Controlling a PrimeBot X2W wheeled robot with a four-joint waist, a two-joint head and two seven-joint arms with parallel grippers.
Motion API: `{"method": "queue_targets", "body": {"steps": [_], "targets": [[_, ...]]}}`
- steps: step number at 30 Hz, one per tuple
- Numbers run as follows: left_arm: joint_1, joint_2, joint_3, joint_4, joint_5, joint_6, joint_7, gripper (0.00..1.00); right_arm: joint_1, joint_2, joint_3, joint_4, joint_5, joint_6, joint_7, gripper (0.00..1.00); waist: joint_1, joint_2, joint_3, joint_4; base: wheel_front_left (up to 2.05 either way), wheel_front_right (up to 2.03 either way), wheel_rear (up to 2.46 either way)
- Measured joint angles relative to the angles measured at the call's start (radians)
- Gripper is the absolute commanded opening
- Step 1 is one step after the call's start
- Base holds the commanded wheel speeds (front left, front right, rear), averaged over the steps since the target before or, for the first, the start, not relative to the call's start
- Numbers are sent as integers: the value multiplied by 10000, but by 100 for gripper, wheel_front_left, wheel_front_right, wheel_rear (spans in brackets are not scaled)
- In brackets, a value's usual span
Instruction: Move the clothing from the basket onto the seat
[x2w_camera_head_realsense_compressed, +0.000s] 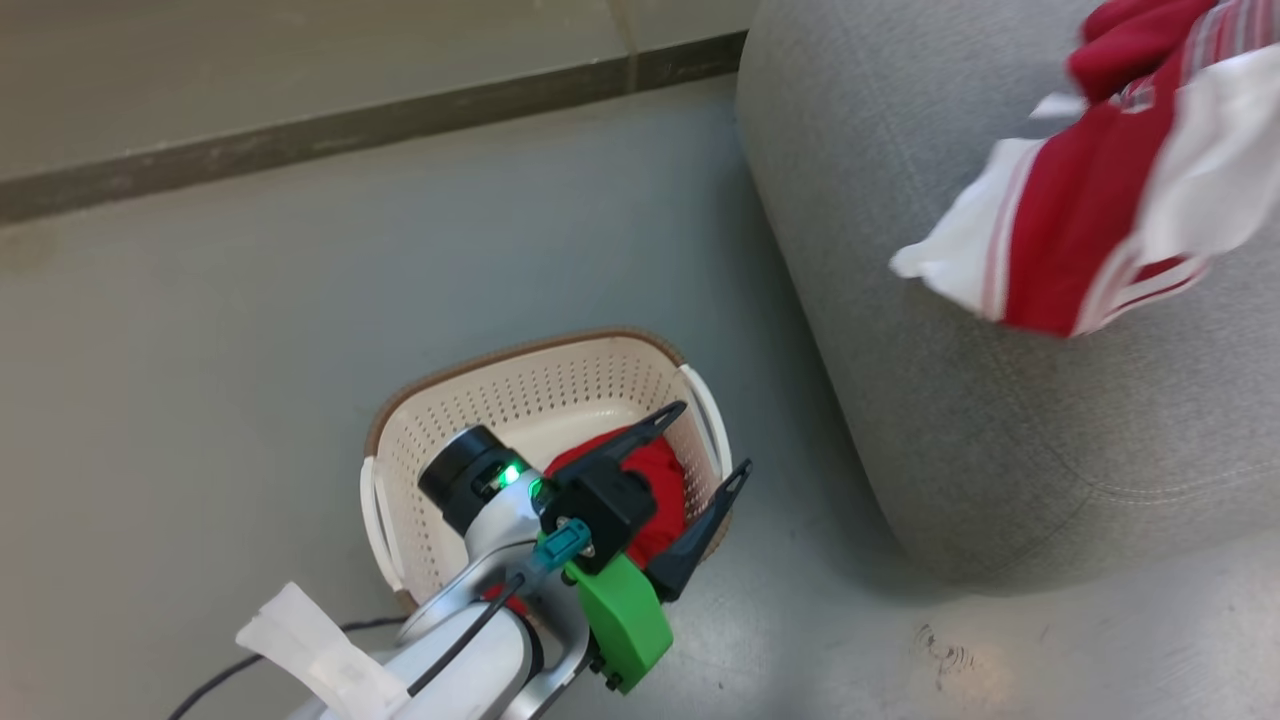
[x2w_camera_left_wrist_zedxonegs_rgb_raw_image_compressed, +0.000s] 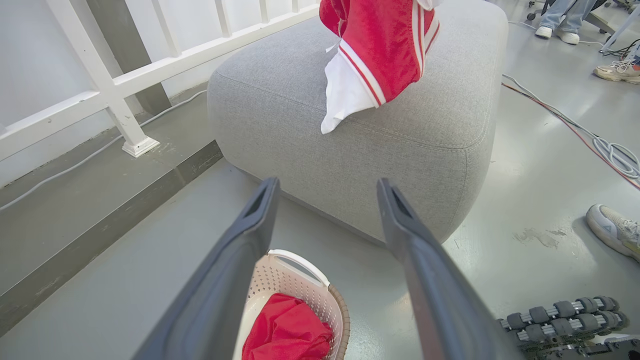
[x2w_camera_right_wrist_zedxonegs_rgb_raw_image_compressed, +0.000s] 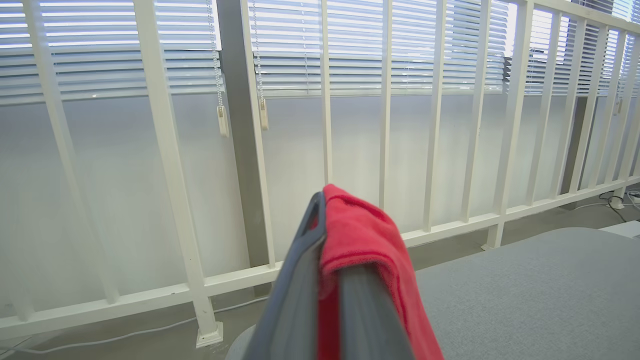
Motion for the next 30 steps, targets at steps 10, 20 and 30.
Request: {"method": "queue_targets", "body": {"steps": [10, 20, 30], "targets": [[-343, -4, -17, -387, 136, -2, 104, 100, -1615, -1183, -763, 205, -19, -159, -31, 0, 0, 0, 747, 404, 0, 0, 0], [-630, 157, 169, -573, 232, 44, 270, 100, -1390, -909, -982, 1200, 90, -167, -31, 0, 0, 0, 1699, 669, 0, 0, 0], [-863, 359, 176, -784, 512, 84, 441, 100, -802, -163, -1450, 2004, 550, -251, -31, 0, 0, 0, 2296, 613, 0, 0, 0]]}}
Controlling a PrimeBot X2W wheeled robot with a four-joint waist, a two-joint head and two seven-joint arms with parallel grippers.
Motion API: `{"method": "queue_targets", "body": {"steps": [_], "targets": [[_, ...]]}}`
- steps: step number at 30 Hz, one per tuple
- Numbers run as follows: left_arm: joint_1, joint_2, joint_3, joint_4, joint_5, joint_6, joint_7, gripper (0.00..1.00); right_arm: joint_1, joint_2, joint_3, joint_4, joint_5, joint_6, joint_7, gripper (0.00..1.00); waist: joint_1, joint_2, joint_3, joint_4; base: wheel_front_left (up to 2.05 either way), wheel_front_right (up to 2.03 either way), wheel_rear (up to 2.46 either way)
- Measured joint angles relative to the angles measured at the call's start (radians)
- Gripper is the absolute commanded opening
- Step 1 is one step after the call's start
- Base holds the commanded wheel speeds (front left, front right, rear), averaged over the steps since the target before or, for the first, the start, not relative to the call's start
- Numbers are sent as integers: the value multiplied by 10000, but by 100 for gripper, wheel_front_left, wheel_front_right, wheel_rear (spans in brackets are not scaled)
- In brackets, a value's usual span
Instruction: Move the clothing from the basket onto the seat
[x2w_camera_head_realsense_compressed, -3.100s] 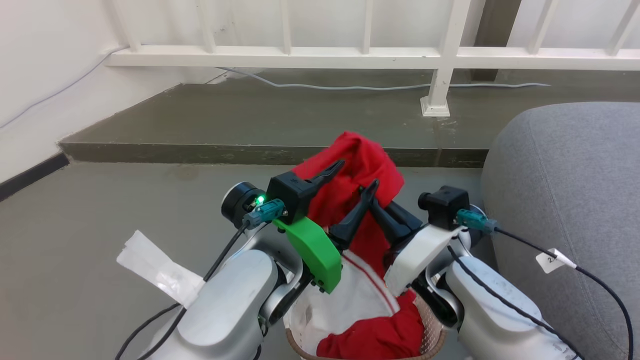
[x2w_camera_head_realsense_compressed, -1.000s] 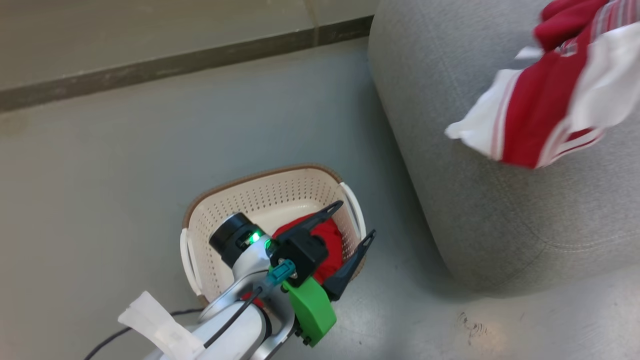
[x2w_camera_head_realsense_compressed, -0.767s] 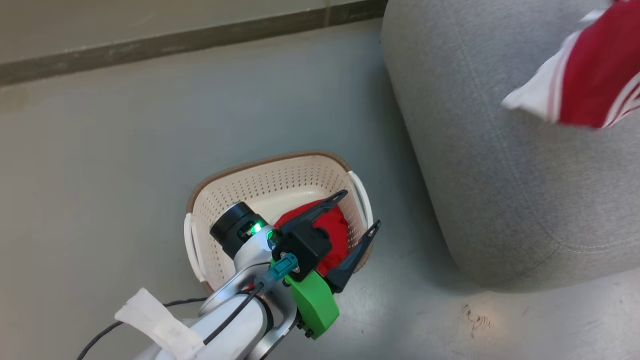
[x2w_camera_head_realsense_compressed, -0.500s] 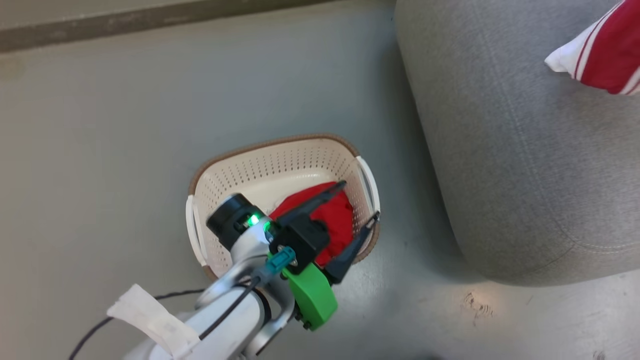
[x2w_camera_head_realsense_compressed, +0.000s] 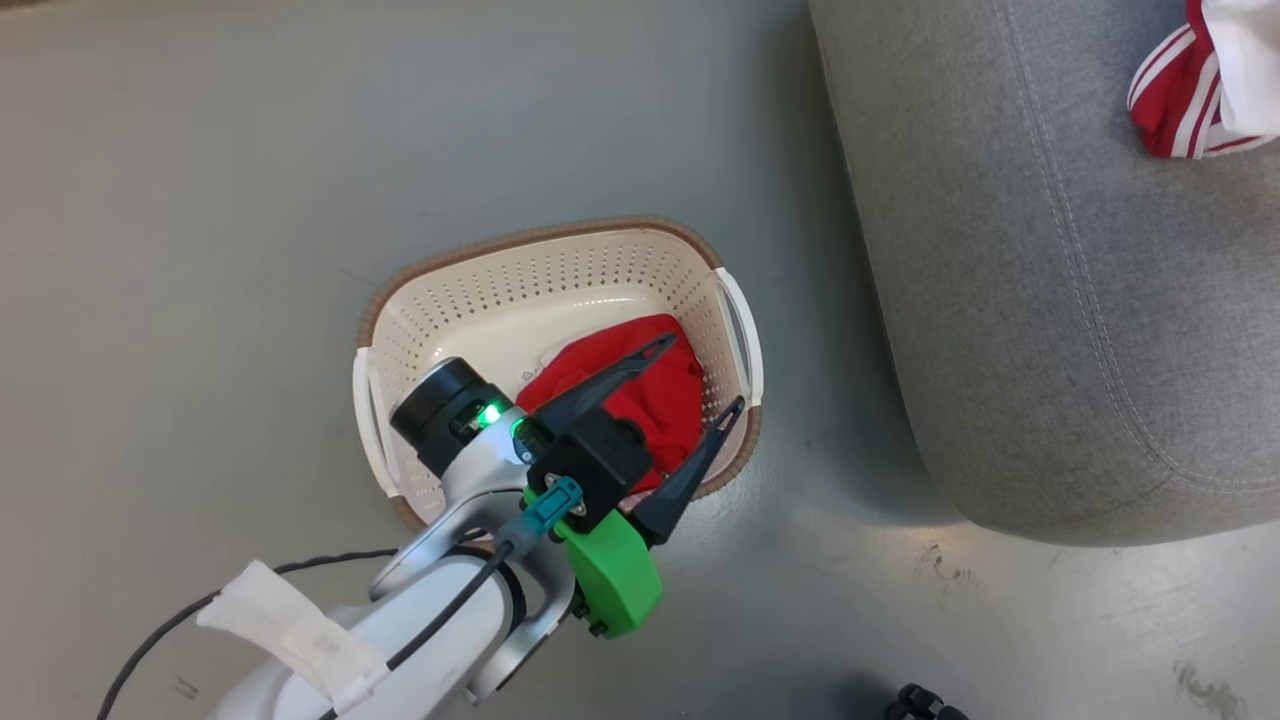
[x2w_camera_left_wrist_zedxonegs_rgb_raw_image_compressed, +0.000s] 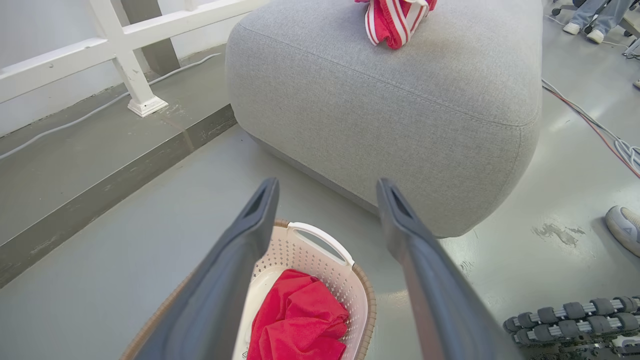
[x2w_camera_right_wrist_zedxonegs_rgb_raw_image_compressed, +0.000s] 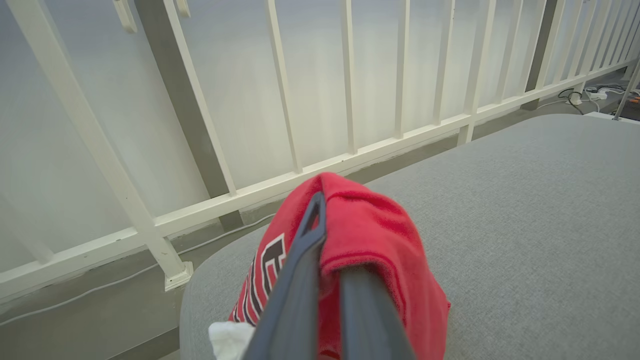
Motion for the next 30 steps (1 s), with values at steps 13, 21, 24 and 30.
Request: {"method": "queue_targets", "body": {"steps": [13, 21, 24, 30], "targets": [[-72, 61, 4, 274, -8, -92, -94, 100, 471, 548, -428, 725, 63, -77, 0, 100, -1, 0, -80, -125, 0, 0, 0], [-69, -61, 8, 430, -115, -105, -374, 100, 809, 594, -370, 848, -73, 121, 0, 100, -1, 0, -550, -30, 0, 0, 0], [-57, -96, 19, 583, -127, -105, -493, 100, 941, 717, -368, 865, -123, 217, 0, 100, -1, 0, -752, 34, 0, 0, 0], [164, -268, 146, 828, -470, -100, -813, 100, 1673, 1185, -245, 890, -219, 470, 0, 100, -1, 0, -1220, 186, 0, 0, 0]]}}
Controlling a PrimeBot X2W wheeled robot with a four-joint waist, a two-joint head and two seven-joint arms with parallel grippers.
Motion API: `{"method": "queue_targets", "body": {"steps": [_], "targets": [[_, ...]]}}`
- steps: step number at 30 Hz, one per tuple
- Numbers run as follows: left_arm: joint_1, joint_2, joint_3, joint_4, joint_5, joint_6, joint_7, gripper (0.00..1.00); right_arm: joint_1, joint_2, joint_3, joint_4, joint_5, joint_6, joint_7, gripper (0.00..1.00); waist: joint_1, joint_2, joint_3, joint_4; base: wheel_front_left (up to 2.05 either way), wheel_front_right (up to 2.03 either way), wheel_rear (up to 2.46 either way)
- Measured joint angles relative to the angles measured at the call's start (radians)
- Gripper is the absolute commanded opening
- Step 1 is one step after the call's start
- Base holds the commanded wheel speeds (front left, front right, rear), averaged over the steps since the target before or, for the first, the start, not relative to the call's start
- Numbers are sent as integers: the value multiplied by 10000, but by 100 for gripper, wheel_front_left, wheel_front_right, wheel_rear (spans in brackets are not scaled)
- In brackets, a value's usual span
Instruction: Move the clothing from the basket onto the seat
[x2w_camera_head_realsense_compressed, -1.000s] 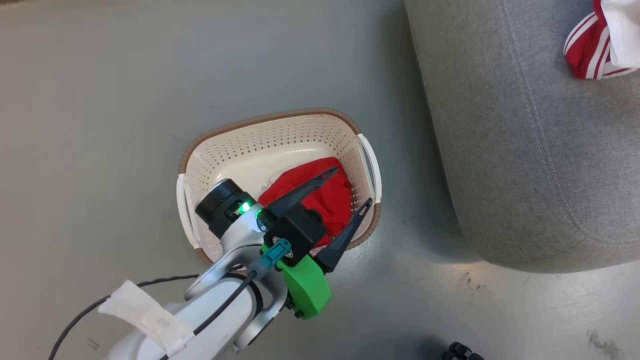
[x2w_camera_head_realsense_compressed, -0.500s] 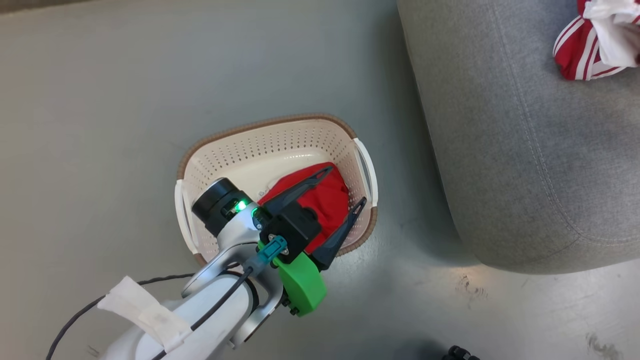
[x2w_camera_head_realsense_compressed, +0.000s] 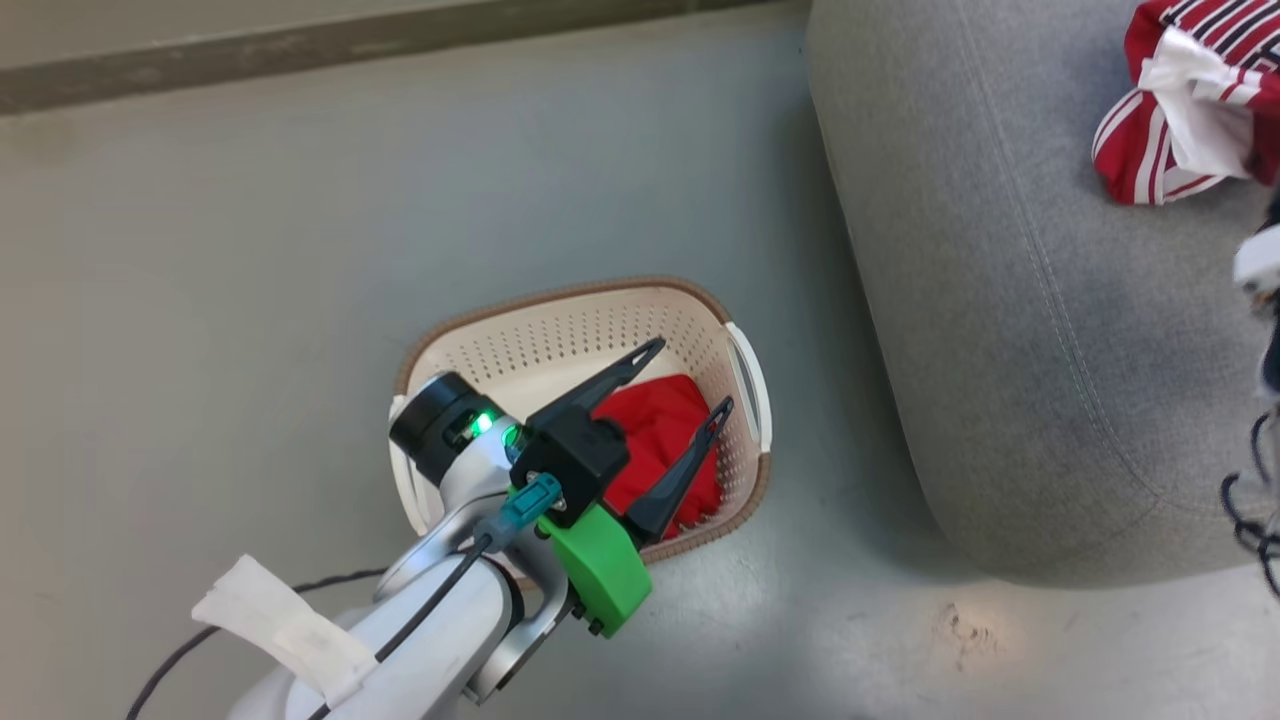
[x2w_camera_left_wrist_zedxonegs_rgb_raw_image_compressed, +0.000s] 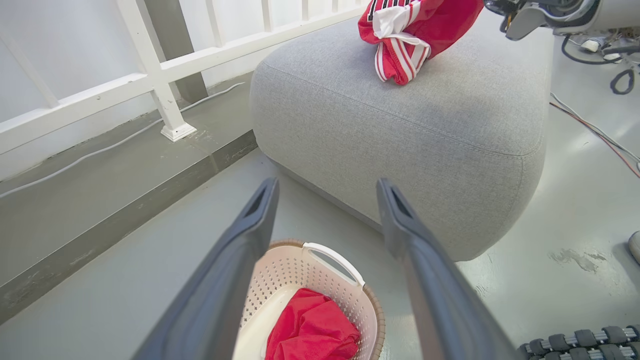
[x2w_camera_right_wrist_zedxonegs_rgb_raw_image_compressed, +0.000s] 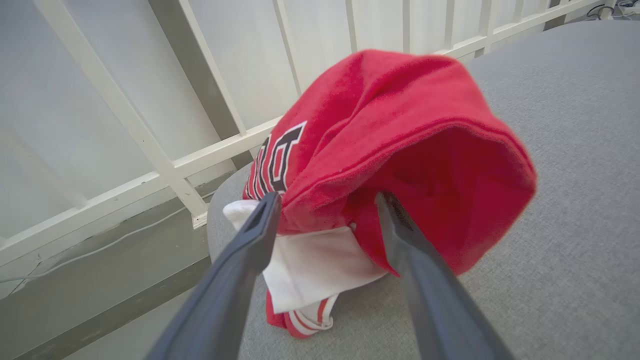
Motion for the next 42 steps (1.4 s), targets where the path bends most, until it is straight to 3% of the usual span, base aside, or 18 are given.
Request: {"method": "queue_targets", "body": {"steps": [11, 18, 29, 42], "targets": [[656, -90, 456, 514, -274, 347, -529, 100, 991, 913, 585, -1335, -625, 529, 0, 100, 0, 0, -1003, 459, 0, 0, 0], [1070, -144, 1003, 803, -637, 679, -859, 100, 1570, 1269, 1005, -2065, -1047, 616, 2, 100, 0, 0, -1570, 814, 0, 0, 0], [2077, -2, 2711, 1452, -1141, 1022, -1436, 100, 2829, 1868, 1858, -2589, -1486, 779, 0, 100, 0, 0, -2632, 1432, 0, 0, 0], [3424, 236, 4698, 2067, -1308, 1068, -1628, 100, 4219, 2165, 2437, -3149, -1822, 788, 2, 100, -1, 0, -3773, 1772, 0, 0, 0]]}}
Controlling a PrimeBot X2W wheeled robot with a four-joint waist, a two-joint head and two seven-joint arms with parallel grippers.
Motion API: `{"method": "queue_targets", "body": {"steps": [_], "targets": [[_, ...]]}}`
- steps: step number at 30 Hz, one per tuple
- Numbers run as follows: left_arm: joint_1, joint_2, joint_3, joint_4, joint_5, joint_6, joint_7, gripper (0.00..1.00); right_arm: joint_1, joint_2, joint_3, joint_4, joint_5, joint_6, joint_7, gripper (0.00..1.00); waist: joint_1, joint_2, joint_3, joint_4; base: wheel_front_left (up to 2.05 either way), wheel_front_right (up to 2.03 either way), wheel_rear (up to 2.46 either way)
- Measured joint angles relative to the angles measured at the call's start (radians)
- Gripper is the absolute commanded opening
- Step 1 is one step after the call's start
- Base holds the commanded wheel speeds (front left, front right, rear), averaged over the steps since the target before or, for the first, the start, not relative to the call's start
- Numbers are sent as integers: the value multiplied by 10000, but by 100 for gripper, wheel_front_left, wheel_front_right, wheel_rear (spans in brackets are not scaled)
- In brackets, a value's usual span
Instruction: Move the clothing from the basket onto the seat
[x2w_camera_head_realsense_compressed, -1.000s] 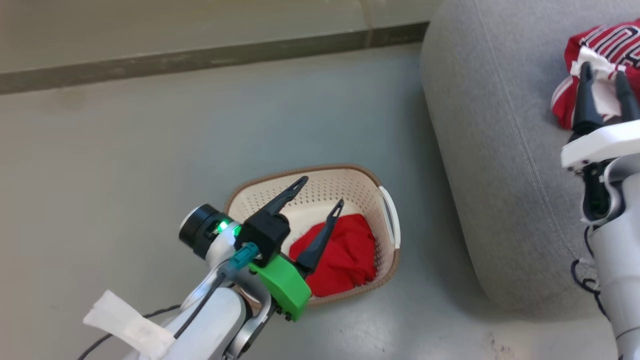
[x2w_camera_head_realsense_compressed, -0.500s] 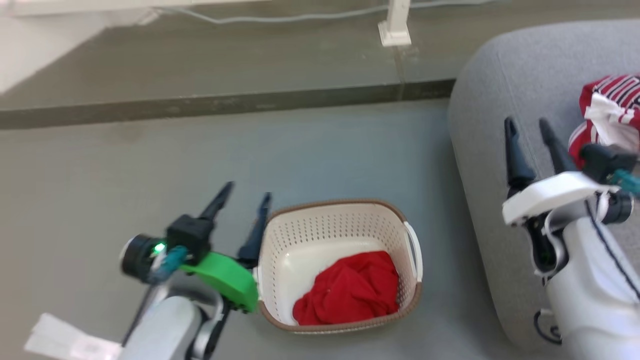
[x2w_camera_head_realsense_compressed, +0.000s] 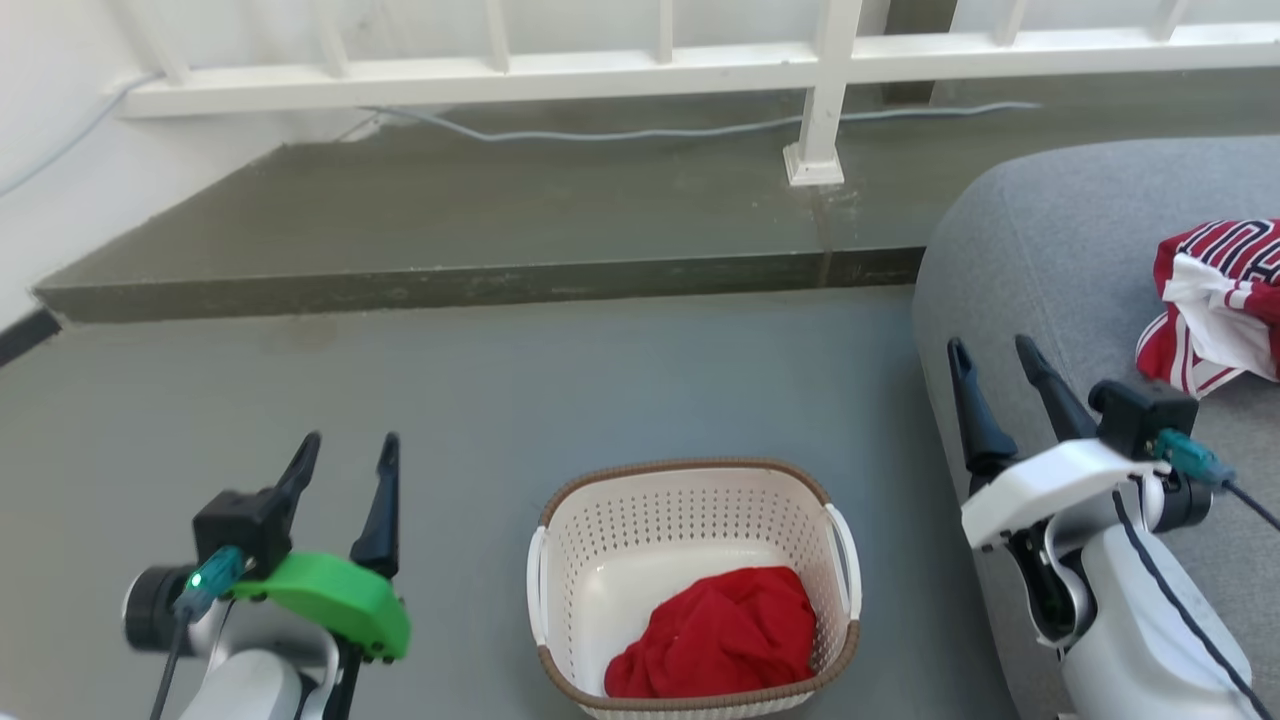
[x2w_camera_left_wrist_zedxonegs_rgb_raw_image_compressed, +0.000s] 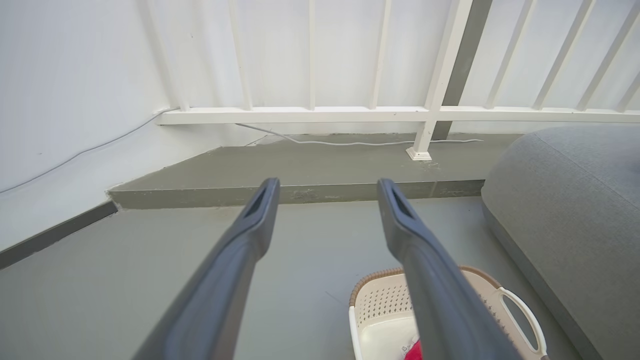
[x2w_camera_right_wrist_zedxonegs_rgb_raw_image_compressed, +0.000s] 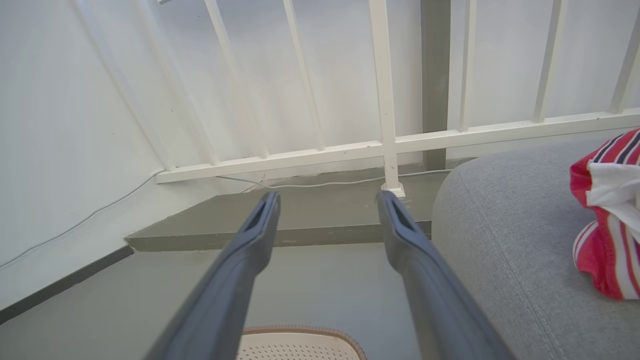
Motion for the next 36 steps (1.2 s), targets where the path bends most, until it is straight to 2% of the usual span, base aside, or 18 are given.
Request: {"method": "queue_targets", "body": {"steps": [5, 17, 36], "targets": [[437, -23, 458, 25, 105, 2, 0, 100, 386, -4, -4, -322, -77, -29, 0, 100, 0, 0, -195, -12, 0, 0, 0], [1104, -314, 918, -33, 322, 2, 4, 100, 1273, -10, -52, -1051, -240, -449, 0, 100, 0, 0, -456, -69, 0, 0, 0], [1320, -654, 1290, -500, 872, 2, 240, 100, 1923, -6, 8, -1985, -284, -633, 257, 100, 0, 0, -549, -188, 0, 0, 0]]}}
